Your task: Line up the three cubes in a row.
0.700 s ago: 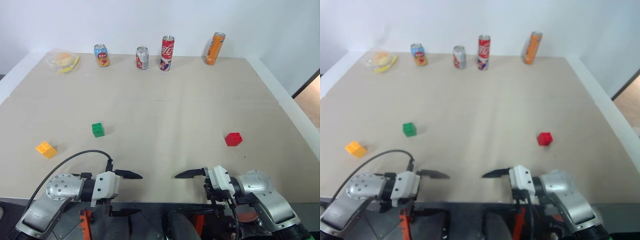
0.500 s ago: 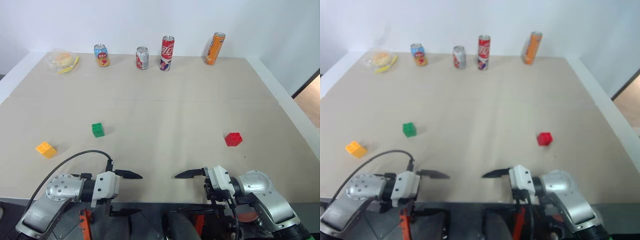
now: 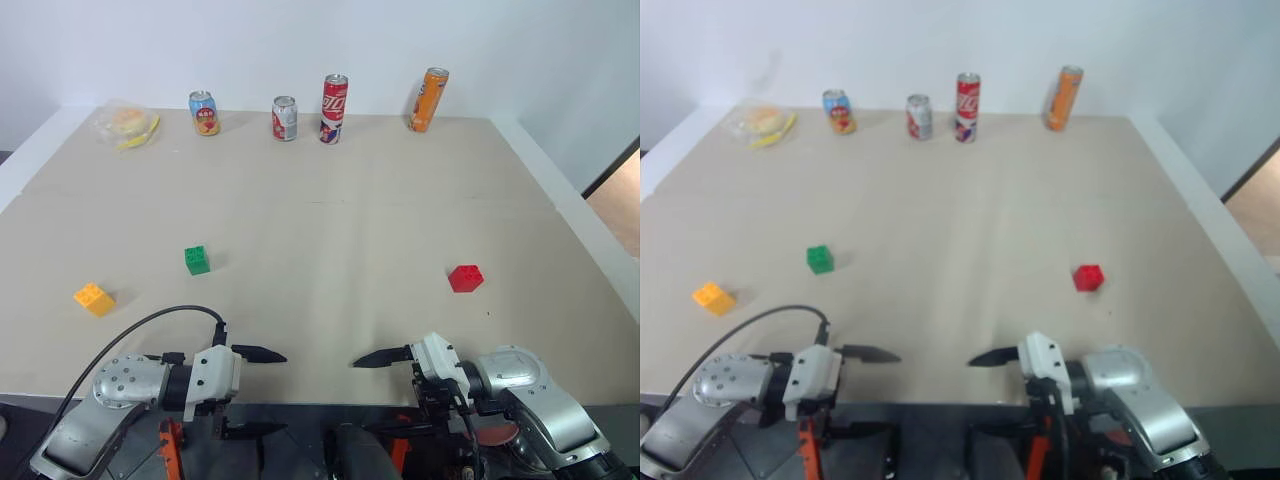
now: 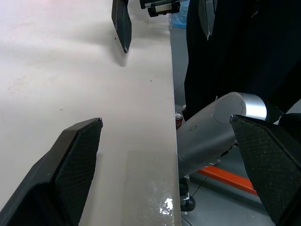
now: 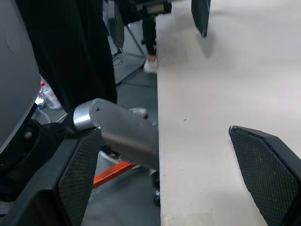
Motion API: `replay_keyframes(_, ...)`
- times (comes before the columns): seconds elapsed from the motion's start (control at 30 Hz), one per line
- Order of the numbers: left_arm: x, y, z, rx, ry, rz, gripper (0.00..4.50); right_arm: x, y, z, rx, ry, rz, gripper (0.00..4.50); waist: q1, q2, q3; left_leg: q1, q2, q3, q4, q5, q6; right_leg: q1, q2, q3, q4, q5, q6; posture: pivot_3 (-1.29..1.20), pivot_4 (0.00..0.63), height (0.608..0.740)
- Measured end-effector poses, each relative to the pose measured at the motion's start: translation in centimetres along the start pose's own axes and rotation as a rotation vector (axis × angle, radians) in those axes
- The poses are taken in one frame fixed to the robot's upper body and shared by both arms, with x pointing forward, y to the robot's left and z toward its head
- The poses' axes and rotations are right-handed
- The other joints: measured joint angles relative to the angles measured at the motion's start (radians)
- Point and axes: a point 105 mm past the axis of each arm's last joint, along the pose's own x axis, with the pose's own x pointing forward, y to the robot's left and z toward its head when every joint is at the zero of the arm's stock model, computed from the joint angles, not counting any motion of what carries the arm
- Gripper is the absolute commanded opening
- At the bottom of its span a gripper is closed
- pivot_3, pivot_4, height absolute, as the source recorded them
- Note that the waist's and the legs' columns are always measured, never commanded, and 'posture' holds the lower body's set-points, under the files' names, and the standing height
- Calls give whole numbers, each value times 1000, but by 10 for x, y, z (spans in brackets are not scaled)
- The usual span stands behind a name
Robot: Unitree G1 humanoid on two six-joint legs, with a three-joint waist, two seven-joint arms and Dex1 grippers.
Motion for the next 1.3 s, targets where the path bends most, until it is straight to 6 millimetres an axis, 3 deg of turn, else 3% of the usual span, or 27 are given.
replay_keyframes(0.17,0,2,2,12,-1,-1,4490,0,-4,1,15,11,-24,4500,0,0,0,0,0,0,0,0,0,0,0,0,0,0,0,0,150,740)
replay_keyframes(0.27,3,18,10,43,-23,31,4490,-2,-17,13,81,-37,-106,4500,1,0,0,0,0,0,1,0,0,0,0,0,0,0,0,0,150,740)
replay_keyframes(0.43,17,69,40,36,-164,204,4490,-31,-75,63,16,-196,-508,4500,1,0,0,-2,0,-2,8,0,0,3,1,0,1,2,3,0,150,740)
replay_keyframes(0.53,32,98,67,25,-292,312,4490,-69,-114,81,24,-301,-907,4500,1,0,0,-7,-2,-3,12,0,0,1,1,0,0,5,7,0,150,740)
replay_keyframes(0.63,45,110,84,12,-372,352,4490,-104,-126,77,92,-325,-1188,4500,3,0,0,-8,-4,-3,12,-2,2,1,0,2,0,6,13,0,150,740)
replay_keyframes(0.77,62,120,90,-12,-410,341,4490,-125,-127,67,149,-264,-1395,4500,3,1,-1,-8,-4,-3,12,-4,4,1,1,3,0,5,14,0,150,740)
replay_keyframes(1.0,83,118,96,20,-417,213,4490,-137,-123,45,273,-210,-1527,4500,0,3,-2,-7,-3,-3,13,-4,6,1,3,4,1,4,9,0,150,740)
replay_keyframes(1.3,99,122,115,35,-483,176,4490,-159,-125,12,384,-176,-1621,4500,-1,4,-2,-8,-4,-1,14,-4,6,1,4,8,1,5,11,0,150,740)
